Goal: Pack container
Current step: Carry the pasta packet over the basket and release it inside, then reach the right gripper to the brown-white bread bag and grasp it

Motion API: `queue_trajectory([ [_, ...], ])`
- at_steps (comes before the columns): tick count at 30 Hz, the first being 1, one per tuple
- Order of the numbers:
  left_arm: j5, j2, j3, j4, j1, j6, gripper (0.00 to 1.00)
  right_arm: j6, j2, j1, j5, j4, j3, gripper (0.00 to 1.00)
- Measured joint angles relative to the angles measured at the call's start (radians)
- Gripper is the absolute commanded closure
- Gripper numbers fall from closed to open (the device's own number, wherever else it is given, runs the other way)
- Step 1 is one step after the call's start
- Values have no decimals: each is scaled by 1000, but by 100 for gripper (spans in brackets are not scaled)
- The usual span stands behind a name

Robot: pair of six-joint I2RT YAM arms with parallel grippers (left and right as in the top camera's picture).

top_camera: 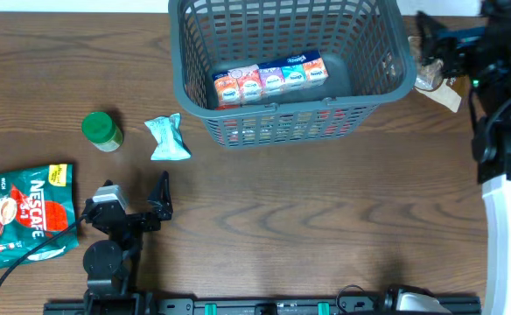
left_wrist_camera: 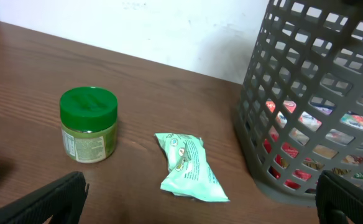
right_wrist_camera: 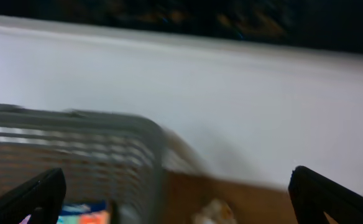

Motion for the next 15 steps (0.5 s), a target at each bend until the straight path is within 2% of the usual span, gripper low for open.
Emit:
queue_trajectory([
  [8, 0, 0, 0, 0, 0, 0, 1, -35, 190, -105, 105, 8, 0, 1],
  [15, 0, 0, 0, 0, 0, 0, 1, -66, 405, -132, 122, 151, 0, 1],
])
